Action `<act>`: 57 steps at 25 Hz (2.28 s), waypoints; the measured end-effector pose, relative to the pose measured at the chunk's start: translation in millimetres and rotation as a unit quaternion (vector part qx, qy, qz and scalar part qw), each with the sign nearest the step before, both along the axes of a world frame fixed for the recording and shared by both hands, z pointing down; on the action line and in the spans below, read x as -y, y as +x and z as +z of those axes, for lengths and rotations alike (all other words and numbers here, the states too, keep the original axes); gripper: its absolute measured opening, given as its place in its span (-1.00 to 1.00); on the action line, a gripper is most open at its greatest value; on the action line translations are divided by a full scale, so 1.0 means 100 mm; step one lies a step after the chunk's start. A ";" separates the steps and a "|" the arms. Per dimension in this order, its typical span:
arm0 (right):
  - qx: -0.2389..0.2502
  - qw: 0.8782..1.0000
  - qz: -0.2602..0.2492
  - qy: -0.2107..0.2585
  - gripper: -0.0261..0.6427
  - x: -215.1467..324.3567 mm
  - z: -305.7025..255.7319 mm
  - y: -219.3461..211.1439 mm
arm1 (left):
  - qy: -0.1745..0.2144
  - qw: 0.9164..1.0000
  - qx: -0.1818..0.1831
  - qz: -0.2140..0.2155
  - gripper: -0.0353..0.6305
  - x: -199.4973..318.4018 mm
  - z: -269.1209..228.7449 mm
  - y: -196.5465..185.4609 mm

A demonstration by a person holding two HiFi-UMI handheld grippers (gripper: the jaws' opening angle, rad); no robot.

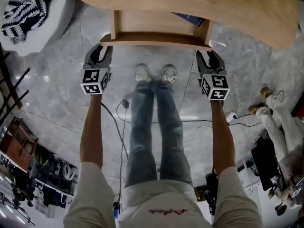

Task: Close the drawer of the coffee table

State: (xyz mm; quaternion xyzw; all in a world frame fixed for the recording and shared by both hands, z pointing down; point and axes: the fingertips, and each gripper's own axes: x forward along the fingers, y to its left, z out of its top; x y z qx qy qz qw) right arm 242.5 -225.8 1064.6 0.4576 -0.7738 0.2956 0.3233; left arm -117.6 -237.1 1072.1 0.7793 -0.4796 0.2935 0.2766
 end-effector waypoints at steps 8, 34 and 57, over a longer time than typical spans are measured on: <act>-0.013 1.000 -0.021 0.005 -0.20 0.23 0.04 -0.09 | -0.013 1.000 0.002 -0.009 -0.04 -0.01 0.14 -0.01; -0.010 1.000 -0.025 0.001 -0.26 0.26 -0.04 -0.13 | -0.007 1.000 -0.008 0.002 -0.12 0.19 0.01 0.10; -0.012 0.999 0.002 0.040 -0.25 1.11 -0.06 -0.15 | 0.007 1.000 0.001 -0.005 -0.11 1.14 -0.03 0.08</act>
